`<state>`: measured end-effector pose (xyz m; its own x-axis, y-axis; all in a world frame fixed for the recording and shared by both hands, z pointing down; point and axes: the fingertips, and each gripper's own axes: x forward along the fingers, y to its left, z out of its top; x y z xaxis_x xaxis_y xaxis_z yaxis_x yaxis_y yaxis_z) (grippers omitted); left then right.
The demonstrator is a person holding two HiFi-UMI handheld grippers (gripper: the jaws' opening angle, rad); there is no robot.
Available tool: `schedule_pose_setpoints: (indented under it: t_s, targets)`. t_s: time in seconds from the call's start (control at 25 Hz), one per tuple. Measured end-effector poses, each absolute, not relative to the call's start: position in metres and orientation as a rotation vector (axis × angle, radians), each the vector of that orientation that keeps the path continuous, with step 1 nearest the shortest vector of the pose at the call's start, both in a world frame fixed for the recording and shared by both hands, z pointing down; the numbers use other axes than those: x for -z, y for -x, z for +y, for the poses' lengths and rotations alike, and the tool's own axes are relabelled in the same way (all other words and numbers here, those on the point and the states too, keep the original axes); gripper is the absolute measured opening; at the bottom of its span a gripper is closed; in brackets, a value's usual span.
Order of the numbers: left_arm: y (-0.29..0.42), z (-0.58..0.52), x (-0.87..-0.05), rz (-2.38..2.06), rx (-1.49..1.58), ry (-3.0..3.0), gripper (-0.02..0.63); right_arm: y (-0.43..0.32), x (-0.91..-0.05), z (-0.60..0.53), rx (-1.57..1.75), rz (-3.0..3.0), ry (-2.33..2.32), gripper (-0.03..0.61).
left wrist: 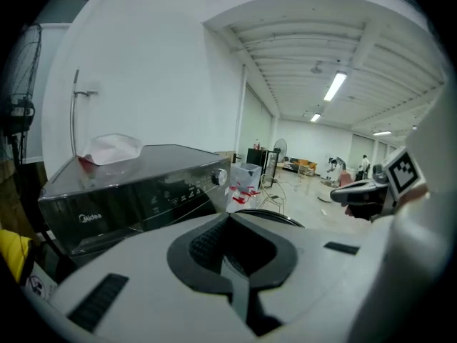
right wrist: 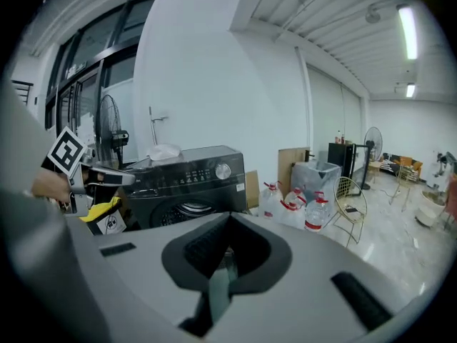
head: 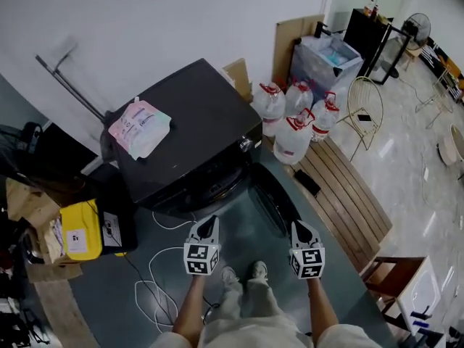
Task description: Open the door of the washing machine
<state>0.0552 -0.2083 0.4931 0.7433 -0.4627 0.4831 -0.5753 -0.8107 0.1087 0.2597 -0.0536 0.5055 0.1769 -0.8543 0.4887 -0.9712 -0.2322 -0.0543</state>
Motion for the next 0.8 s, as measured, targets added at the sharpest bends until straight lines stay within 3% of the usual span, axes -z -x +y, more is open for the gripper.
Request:
schedule_pose_setpoints:
  t_s: [0.44,0.8]
  targets:
    - [-0.016,-0.208,-0.42,-0.942,-0.57,-2.695,0.008,-0.242,-0.408,-0.087,-0.426,-1.862,-2.153,-0.002]
    - [0.001,-0.195,-0.381,-1.001,-0.508,-2.716,0.008,-0.231,-0.378,-0.072,-0.371,-1.886,-2.13,-0.002]
